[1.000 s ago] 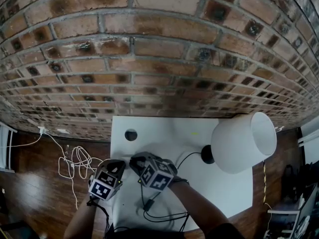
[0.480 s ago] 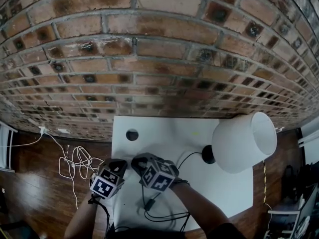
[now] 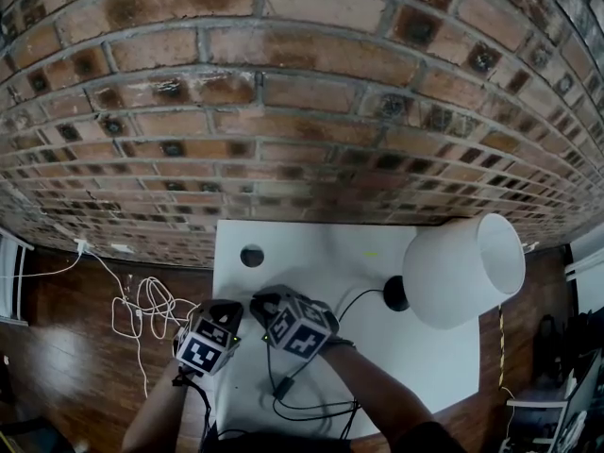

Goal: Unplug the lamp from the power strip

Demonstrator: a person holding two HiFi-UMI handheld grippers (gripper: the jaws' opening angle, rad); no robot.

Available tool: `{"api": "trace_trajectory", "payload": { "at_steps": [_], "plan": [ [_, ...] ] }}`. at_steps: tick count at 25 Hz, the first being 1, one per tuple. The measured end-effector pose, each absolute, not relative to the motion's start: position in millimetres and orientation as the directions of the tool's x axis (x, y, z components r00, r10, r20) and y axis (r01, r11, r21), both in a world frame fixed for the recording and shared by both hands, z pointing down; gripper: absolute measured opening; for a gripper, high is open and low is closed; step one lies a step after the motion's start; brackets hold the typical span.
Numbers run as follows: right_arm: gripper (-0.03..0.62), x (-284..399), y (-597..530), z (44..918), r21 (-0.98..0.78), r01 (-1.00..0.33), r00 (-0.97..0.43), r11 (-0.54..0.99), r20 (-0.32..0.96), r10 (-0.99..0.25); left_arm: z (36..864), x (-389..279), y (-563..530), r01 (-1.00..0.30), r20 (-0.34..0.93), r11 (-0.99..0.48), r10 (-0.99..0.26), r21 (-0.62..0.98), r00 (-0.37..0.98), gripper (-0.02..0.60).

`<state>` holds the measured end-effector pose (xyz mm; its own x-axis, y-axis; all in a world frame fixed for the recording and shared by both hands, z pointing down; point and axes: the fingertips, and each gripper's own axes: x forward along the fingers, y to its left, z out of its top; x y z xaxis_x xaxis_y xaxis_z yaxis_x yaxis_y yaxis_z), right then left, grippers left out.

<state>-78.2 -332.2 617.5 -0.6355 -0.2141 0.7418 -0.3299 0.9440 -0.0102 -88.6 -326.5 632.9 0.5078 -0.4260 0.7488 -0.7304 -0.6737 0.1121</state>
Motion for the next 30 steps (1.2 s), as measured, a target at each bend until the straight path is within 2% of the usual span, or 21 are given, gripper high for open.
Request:
{"api": "trace_trajectory", "payload": {
  "at_steps": [14, 30],
  "plan": [
    [0.071, -74.6, -335.7, 616.0, -0.175, -0.462, -0.698, 0.87, 0.677, -0.234, 633.4, -85.5, -327.2, -0.73, 0.775, -0.678, -0.412, 0.091, 0.48, 0.012],
    [0.071, -75.3, -335.2, 613.8, -0.12, -0.452, -0.699, 0.884, 0.663, -0.268, 633.6, -84.4, -326.8, -0.718, 0.8, -0.69, -0.378, 0.092, 0.466, 0.013]
  ]
}}
